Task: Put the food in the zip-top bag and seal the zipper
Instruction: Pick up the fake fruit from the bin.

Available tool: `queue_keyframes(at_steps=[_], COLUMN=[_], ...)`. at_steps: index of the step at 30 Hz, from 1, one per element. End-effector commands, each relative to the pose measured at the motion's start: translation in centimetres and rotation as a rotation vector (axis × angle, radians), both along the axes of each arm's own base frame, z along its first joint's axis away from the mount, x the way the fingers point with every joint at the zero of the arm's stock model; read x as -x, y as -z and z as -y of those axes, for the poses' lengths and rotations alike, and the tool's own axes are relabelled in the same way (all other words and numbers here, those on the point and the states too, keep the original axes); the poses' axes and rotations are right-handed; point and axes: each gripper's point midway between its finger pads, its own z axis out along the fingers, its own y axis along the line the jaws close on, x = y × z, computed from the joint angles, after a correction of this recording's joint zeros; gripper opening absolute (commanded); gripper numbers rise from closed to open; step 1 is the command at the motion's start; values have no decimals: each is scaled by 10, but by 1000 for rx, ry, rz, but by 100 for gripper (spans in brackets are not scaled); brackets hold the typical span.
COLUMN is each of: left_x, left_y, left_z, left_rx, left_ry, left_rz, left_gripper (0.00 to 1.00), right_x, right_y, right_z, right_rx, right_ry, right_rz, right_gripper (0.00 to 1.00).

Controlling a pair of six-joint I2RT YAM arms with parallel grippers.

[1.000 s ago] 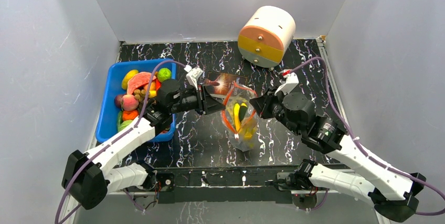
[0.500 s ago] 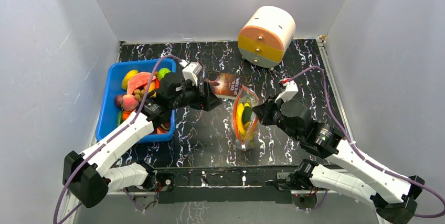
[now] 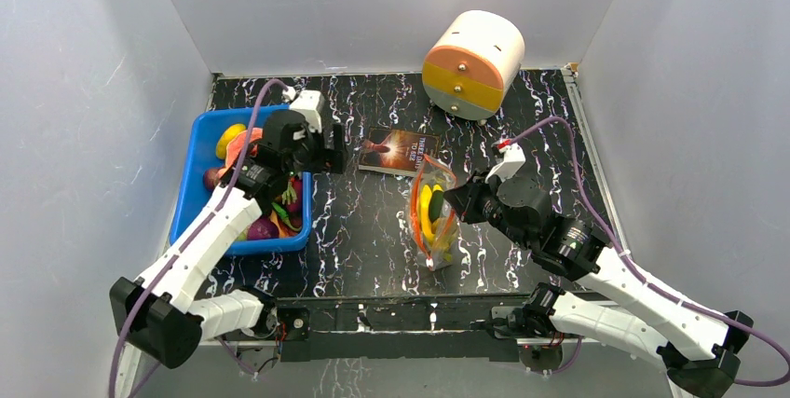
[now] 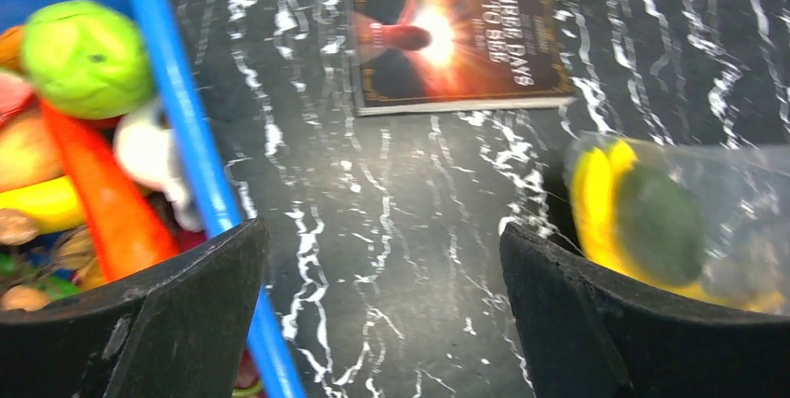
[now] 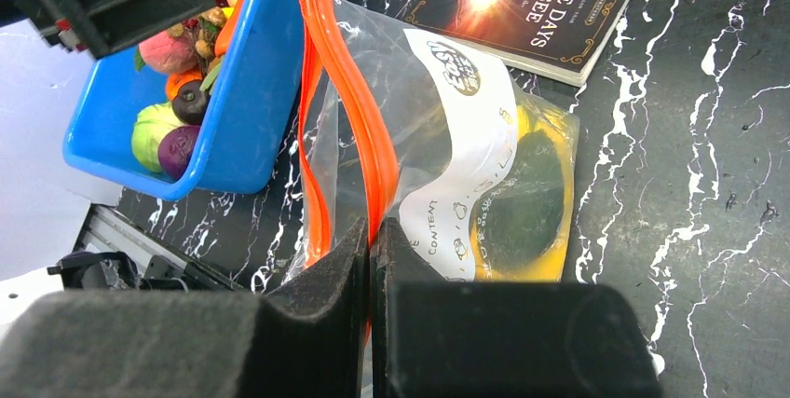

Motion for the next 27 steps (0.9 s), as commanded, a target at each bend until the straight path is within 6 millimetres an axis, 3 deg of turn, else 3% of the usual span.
queue_keyframes(at_steps=[1,14,19,27], left_x=[-25,-100,-121,-146], left_y=[3,19,32,38], left_z=[-37,-114,-122,-136], left_rx=[-28,-90,-101,-126], left_ry=[-106,-337,-356,-371], left_rz=[-21,2,-15,-19], left_gripper=[94,88,84,82], right_x=[-5,-5,-6,-6], right_y=[-37,-36,-33,-33], right_z=[-6,-7,-10,-11], right_rx=[-103,-104,-98,-100], right_ry=[0,0,-6,-5], right_rz=[83,77,62,57], right_gripper=[0,0,0,0])
